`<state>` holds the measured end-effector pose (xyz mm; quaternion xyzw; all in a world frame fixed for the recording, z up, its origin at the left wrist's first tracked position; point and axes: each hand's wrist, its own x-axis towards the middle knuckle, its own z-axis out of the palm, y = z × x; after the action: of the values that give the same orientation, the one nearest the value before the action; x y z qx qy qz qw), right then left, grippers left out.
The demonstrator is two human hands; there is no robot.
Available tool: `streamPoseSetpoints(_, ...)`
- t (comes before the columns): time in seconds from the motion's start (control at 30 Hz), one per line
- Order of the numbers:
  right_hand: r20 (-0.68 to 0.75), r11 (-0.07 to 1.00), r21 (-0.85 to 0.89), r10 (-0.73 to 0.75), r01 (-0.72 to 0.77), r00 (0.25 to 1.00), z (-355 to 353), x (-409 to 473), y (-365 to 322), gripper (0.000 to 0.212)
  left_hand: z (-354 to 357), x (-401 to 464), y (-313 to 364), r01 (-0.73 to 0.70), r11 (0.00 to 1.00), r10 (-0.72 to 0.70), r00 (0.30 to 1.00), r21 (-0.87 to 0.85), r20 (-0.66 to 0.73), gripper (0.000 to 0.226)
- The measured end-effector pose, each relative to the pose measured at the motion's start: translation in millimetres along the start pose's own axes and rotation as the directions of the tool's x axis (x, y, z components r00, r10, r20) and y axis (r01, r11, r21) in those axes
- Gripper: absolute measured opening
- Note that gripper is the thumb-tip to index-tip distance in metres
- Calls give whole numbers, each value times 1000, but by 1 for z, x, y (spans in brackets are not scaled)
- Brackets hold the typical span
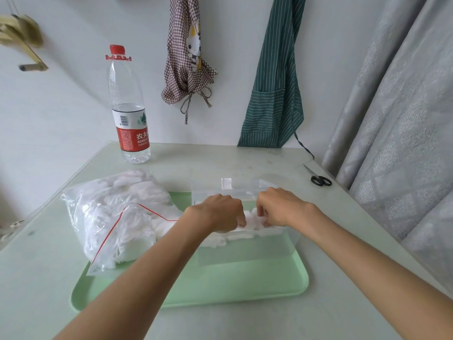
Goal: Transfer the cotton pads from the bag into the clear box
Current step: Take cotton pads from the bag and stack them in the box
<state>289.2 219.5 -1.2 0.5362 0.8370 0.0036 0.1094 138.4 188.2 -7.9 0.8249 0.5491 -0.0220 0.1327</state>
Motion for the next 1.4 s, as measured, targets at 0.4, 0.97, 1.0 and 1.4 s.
streamPoseSetpoints(0.4,-355,833,553,273,-35,894,-20,-37,-11,20,-33,-121,-69,-2,907,-272,759,-421,-591,42)
streamPoseSetpoints(0.97,-499,892,38,-374,450,782,7,-18,-146,12,3,-131,-121,401,840,-537,712,-366,-453,9)
streamPoseSetpoints(1.0,-521,898,28,-361,439,773,10,-17,-145,6,3,-132,-122,395,839,-536,715,-374,-449,8)
streamPoseSetpoints(1.4,-150,83,983,-151,164,977,-37,-35,-98,31,-39,-146,-77,-103,615,-388,823,-782,-414,49)
